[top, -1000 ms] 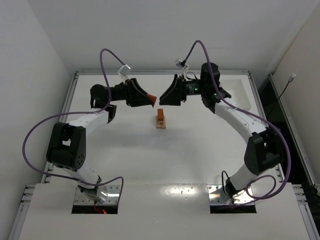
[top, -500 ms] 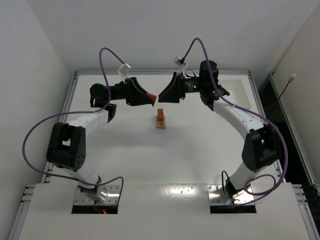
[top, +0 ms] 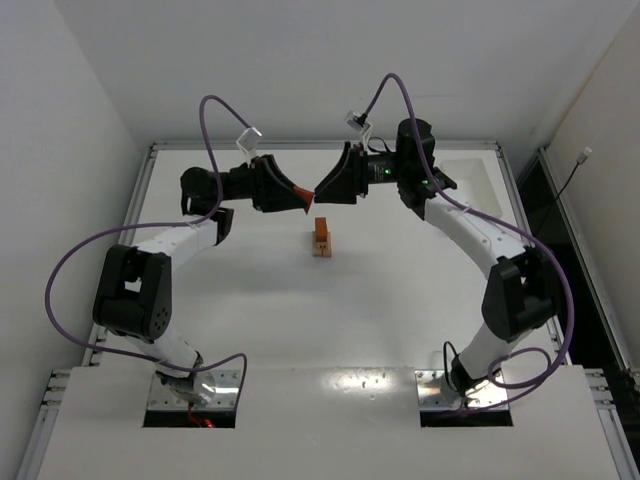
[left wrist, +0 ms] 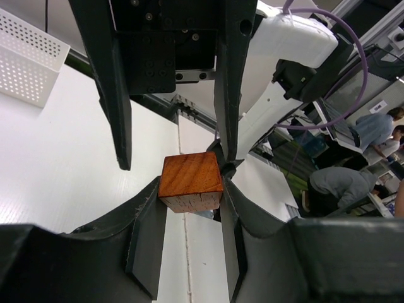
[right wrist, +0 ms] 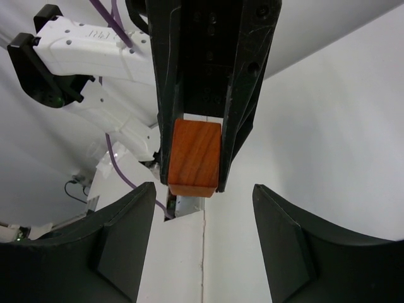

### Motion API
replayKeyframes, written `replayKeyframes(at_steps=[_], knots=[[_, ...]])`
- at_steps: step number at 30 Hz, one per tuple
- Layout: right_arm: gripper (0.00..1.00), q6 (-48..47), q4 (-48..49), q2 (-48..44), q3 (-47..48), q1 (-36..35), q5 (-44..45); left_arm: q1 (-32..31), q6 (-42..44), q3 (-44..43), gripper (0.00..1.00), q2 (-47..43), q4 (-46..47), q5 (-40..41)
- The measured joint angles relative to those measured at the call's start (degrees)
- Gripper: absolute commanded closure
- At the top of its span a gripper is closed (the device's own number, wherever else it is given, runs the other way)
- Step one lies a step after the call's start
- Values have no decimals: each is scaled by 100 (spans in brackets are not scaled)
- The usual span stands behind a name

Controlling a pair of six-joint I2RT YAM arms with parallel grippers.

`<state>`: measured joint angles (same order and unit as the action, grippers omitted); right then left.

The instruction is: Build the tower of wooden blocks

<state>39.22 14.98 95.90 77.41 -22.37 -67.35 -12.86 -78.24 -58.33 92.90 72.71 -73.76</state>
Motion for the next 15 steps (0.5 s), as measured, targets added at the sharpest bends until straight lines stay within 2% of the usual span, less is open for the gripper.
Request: replayKeyframes(at_steps=[7,15], knots=[[40,11,0,76,52,-9,17,-72,2,0,100,0,-4,0],[48,28,4,79,85,-66,24,-109,0,0,100,0,-11,0]])
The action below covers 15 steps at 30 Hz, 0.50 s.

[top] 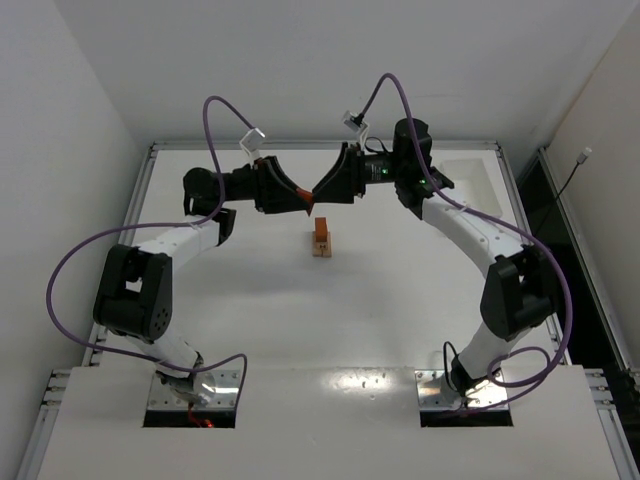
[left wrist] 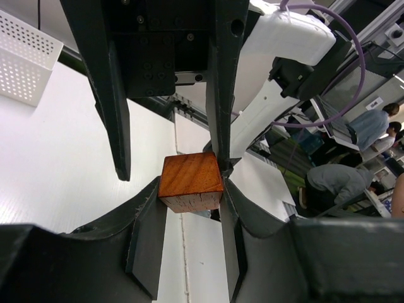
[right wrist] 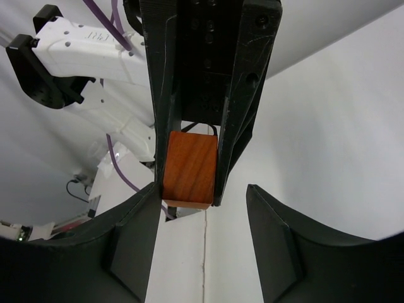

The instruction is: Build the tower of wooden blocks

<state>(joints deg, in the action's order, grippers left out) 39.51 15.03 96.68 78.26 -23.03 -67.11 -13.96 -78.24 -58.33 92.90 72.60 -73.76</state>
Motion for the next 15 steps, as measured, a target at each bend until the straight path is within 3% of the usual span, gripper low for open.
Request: replayKeyframes(at_steps=[4,9,15], knots=[[56,22,4,0,2,0,-33,0,0,0,100,4,-4,0],[76,52,55,0,20,0,-118,2,-11,0,100,28,-4,-22],[87,59,107,50,22,2,-173,4,-109,-20,99,142,70,-22]])
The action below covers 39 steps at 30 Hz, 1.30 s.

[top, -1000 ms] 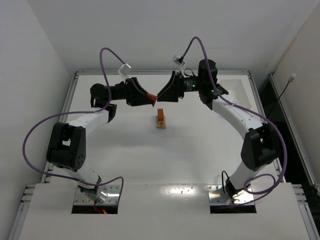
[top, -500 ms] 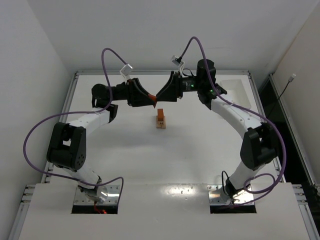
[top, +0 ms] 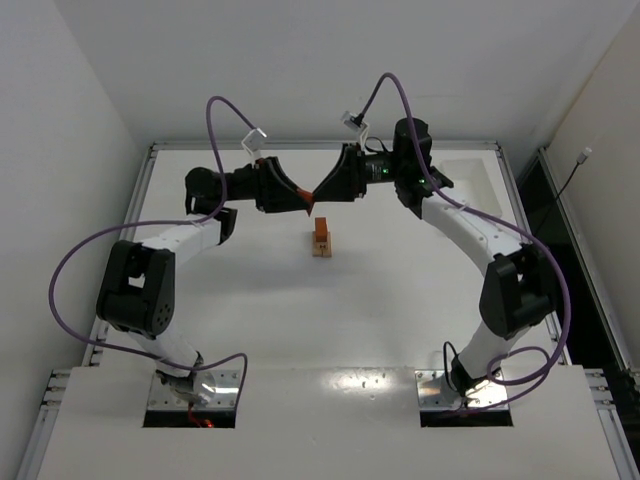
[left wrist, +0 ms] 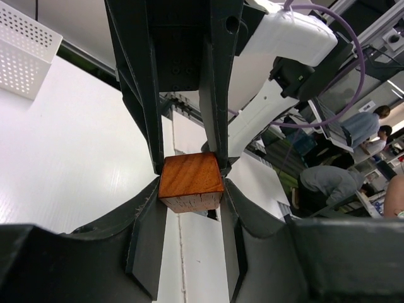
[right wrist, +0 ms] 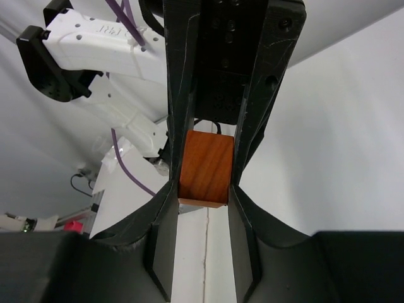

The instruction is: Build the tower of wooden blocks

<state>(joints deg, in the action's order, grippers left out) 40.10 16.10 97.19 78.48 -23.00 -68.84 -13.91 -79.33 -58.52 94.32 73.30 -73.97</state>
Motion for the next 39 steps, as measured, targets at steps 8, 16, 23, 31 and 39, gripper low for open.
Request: replayKeyframes(at_steps=[8,16,23,31,39], knots=[[96,-42,35,35,0,20,-31,-15,-374,-136,39,190,144,-76],[99,-63,153,35,0,-50,-131,-24,-365,-142,32,219,111,-61],[100,-197,94,28,-2,-9,-118,308,24,-133,32,162,-160,-92],[100,-826,-1005,-459,-297,345,341,1362,4533,-1451,32,-413,-5702,96],[100,-1606,-2706,-800,-184,240,2282,1867,8153,-2328,34,-520,-9855,1985]])
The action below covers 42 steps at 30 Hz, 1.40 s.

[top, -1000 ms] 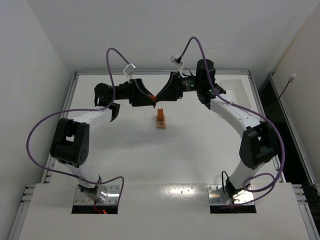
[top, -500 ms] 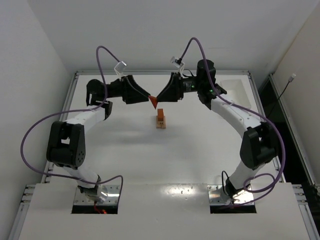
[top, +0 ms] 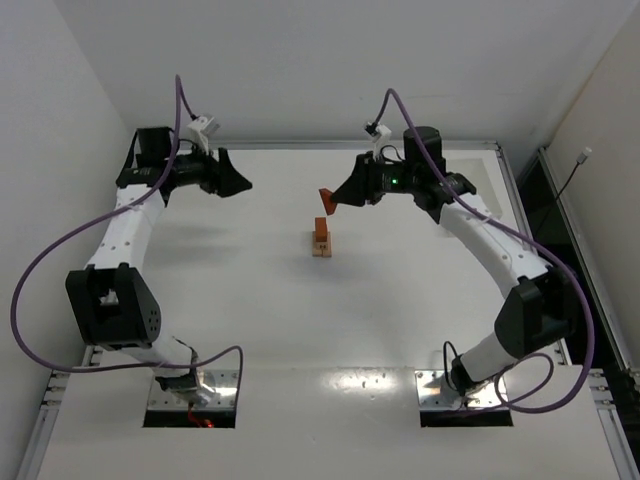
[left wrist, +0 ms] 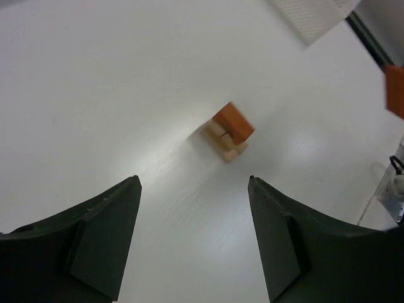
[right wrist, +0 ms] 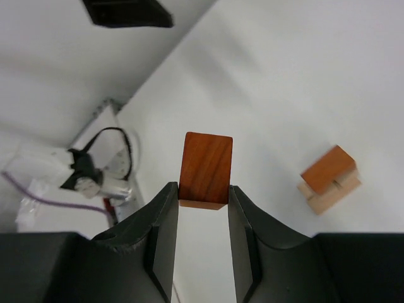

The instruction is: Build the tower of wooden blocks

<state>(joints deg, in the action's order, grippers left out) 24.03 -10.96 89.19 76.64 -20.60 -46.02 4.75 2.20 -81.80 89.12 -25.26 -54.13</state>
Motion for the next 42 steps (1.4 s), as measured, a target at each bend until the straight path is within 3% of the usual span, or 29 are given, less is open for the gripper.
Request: replayKeyframes(at_steps=[5,12,25,32,42], knots=[[100,-210,-901,68,398,-339,1333,302,-101,463,40,-31,-540,835],[100,-262,-1932,627,1307,-654,2885,363,-946,866,40,-175,-492,1032],[100,131,-3377,2483,3689,-1187,4212,63,-2249,1266,40,-909,-514,3541],[100,315,-3689,2782,3838,-1480,4767,-136,-2428,1375,40,-986,-553,4374],[100,365,-3757,2988,3727,-1705,5521,-236,-2516,1611,40,-1049,-555,4538]])
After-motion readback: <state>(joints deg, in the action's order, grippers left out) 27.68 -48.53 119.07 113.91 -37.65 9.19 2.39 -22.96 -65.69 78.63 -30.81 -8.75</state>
